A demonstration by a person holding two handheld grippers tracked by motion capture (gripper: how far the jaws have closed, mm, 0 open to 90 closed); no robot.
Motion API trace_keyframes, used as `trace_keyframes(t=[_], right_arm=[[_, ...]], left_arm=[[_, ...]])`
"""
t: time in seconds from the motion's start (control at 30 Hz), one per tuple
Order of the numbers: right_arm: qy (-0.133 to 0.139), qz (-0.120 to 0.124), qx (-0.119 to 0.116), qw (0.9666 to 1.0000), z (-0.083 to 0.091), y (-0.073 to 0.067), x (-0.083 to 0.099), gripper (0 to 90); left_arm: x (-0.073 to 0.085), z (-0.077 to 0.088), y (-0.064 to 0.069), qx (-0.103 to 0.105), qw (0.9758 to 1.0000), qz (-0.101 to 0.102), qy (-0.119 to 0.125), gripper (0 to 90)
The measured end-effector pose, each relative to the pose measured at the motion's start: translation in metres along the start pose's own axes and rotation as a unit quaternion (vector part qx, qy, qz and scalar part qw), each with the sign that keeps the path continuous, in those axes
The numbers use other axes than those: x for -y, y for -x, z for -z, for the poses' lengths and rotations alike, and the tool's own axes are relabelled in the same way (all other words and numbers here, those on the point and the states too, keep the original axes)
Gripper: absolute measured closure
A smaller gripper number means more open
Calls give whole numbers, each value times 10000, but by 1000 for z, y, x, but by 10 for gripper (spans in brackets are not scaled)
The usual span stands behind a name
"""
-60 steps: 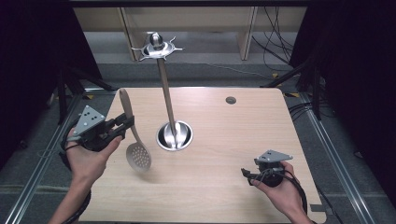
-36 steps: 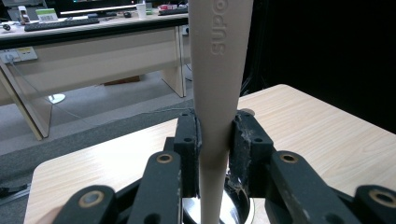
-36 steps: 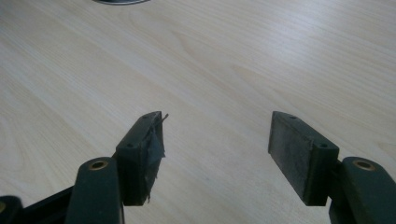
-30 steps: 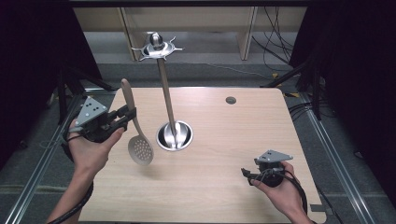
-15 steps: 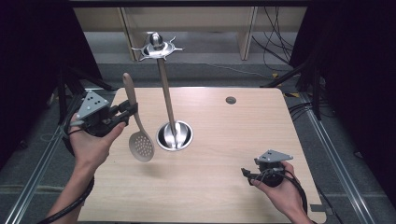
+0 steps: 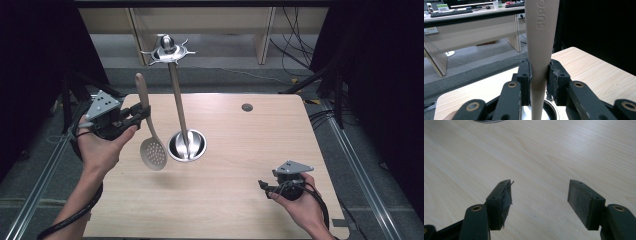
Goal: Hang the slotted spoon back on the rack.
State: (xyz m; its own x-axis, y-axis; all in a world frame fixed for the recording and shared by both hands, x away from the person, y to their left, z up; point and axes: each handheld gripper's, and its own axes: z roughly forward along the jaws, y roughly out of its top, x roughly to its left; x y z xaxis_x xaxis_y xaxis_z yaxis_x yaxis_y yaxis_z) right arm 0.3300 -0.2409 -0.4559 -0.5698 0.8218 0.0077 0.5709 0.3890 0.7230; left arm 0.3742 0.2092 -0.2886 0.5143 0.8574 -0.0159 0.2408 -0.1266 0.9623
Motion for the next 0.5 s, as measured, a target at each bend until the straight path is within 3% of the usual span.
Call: trace_keyframes(t=[0.47,0.5], right_arm=[[-31,-62,-14,10000,0,-1,0,363],[-32,-64,-15,10000,0,-1,0,363]], left_arm=[[-8,-6,-2,39,10000,-3,-44,723],[-9,-6,-3,12,10000,-77,-32,723]])
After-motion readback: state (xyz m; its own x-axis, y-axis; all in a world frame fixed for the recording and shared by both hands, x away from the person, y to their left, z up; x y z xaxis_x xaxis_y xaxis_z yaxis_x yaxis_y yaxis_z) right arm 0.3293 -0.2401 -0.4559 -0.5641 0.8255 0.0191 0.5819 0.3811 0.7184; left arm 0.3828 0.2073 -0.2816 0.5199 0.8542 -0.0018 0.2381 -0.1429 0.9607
